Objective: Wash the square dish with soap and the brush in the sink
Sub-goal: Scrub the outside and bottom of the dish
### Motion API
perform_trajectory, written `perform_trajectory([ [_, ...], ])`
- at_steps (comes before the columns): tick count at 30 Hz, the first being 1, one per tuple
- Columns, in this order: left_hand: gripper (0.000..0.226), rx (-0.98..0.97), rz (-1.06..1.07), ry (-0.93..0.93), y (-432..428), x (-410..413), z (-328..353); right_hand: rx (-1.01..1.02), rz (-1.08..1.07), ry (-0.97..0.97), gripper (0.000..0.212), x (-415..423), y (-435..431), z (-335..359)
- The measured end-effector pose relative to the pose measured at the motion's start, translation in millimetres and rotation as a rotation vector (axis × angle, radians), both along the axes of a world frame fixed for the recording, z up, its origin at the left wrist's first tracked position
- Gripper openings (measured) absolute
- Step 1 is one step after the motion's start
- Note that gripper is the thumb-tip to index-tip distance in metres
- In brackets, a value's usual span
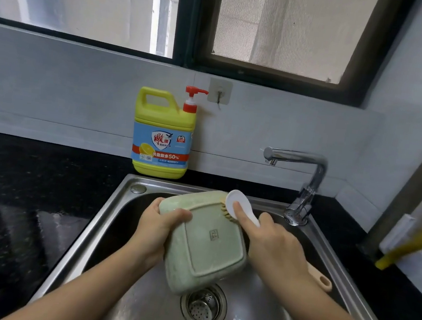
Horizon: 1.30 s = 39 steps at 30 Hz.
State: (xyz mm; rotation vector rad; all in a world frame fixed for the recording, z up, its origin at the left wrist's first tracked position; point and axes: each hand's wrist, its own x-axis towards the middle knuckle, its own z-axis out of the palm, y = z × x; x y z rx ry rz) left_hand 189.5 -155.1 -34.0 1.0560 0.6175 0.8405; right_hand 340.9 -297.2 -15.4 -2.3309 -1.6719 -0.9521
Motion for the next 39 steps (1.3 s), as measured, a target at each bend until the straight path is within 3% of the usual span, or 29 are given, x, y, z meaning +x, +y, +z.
perform_trajectory([
  [3, 0.033, -0.029, 0.005, -0.02, -0.1, 0.6, 1.0, 0.012, 0.024, 0.016, 0.063, 6.0, -11.8, -6.0],
  [8, 0.063, -0.133, 0.05, -0.107, 10.8, -6.0, 4.9, -0.032, 0.088, -0.011, 0.066, 6.3, -36.7, -30.2],
  [13, 0.055, -0.112, 0.078, -0.105, 6.6, -4.7, 4.0, 0.045, 0.271, -0.057, 0.059, -31.8, -31.0, -38.2],
  [18, 0.058, -0.102, 0.1, -0.108, 11.6, -6.8, 2.5, 0.076, 0.283, -0.071, 0.057, -53.0, -13.6, -32.3],
  [23, 0.03, -0.077, 0.067, -0.05, 0.8, 2.5, -2.3, 0.072, 0.22, -0.038, 0.059, -51.9, 5.7, -14.5],
  [29, 0.044, -0.107, 0.101, -0.073, 12.1, -4.8, -0.2, 0.047, 0.322, -0.078, 0.057, -42.2, -10.4, -29.6],
  [39, 0.03, -0.026, 0.085, -0.035, 4.1, -1.2, -1.6, 0.08, 0.284, -0.074, 0.059, -47.7, 0.4, -26.8],
])
